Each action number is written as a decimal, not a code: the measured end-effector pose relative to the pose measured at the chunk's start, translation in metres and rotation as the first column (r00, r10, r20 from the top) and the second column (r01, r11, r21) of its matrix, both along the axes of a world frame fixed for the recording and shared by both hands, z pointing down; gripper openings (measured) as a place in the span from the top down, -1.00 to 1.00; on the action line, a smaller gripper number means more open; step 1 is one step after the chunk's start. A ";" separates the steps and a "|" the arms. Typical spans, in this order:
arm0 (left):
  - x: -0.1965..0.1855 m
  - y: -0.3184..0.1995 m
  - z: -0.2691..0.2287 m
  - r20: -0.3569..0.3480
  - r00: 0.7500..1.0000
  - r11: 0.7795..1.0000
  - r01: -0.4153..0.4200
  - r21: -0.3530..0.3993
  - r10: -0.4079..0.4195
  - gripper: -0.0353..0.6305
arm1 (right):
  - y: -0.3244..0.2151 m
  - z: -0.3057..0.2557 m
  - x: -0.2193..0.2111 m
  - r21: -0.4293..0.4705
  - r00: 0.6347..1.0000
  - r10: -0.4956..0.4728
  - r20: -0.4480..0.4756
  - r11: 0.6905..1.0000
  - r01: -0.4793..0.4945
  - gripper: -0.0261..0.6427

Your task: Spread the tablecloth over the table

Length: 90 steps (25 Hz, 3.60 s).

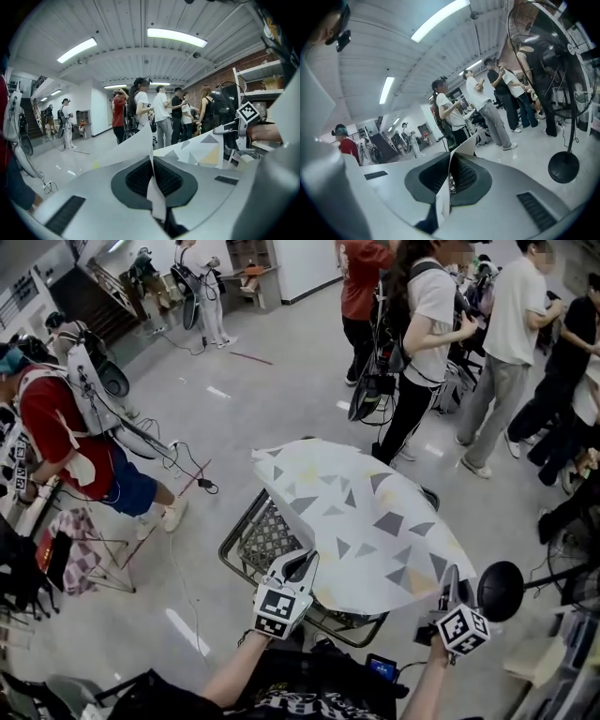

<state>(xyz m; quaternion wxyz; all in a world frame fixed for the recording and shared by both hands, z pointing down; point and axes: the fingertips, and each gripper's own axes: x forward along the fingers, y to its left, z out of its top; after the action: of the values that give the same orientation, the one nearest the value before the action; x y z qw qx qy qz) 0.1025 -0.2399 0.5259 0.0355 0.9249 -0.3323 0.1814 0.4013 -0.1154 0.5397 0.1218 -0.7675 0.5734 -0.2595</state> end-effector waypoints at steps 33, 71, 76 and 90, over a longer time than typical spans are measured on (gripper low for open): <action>-0.141 0.058 0.165 0.242 0.912 0.861 0.398 -0.317 -0.332 0.77 | 0.024 0.127 0.000 -0.468 0.990 -0.068 -0.126 0.884 0.001 0.75; -0.112 0.155 0.111 0.173 0.960 0.924 0.260 -0.279 -0.218 0.10 | 0.068 0.055 -0.181 -0.457 0.819 -0.438 -0.371 0.854 0.250 0.29; -0.107 0.163 0.090 0.118 0.975 0.942 0.214 -0.260 -0.188 0.10 | 0.063 0.030 -0.214 -0.392 0.802 -0.496 -0.332 0.846 0.361 0.29; -0.044 0.235 0.028 0.011 0.981 0.965 0.191 -0.181 -0.193 0.28 | 0.110 -0.020 -0.230 -0.272 0.658 -0.717 -0.231 0.696 0.664 0.40</action>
<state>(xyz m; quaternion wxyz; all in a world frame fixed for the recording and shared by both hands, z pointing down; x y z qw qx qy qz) 0.0581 -0.0048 0.5543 0.1380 0.8819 -0.4022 0.2036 0.1716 -0.0058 0.5201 -0.1440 -0.5295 0.8106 -0.2047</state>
